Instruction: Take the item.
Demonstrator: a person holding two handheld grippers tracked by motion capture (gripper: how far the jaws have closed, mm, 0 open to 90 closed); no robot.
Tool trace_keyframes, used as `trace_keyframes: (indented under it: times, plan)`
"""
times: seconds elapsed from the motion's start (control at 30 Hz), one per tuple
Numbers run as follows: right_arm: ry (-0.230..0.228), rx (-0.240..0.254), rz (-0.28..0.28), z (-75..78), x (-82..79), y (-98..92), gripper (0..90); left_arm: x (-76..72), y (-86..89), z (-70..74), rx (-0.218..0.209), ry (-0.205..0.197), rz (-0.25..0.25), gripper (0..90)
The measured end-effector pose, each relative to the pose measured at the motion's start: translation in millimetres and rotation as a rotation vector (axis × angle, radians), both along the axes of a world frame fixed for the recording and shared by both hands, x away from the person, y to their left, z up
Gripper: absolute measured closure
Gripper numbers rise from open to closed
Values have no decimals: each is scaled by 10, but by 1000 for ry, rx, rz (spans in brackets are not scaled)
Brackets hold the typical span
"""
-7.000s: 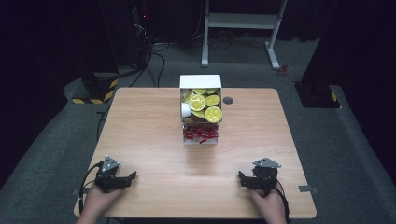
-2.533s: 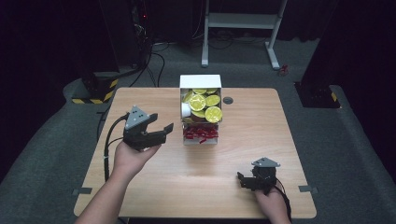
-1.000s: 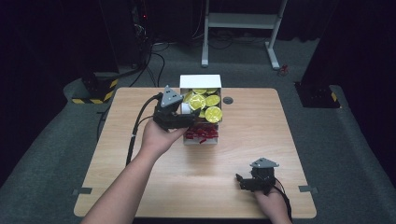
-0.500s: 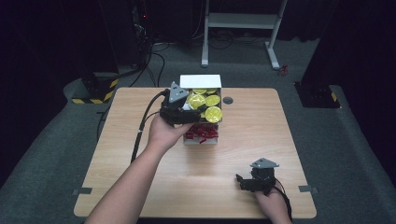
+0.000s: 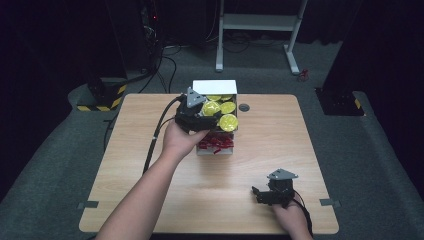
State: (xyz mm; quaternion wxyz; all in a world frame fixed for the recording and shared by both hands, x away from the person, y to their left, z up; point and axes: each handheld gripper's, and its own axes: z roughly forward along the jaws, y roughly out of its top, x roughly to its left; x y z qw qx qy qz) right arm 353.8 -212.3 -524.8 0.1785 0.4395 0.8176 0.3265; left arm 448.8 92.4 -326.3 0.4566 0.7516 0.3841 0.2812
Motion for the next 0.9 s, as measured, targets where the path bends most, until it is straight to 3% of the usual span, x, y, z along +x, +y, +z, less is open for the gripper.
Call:
trace_keyframes:
  times: [0.23,0.3,0.47,0.9]
  plan:
    - [0,0,0,0,0,0,75,36,-64,-51,28,12,-1,247]
    - [0,0,1,0,1,0,75,23,-96,-60,55,0,8,247]
    - [-2,-1,6,0,6,-1,75,9,-118,-70,70,-19,26,276]
    - [-1,0,5,-1,4,1,75,-63,-97,-82,80,-53,24,381]
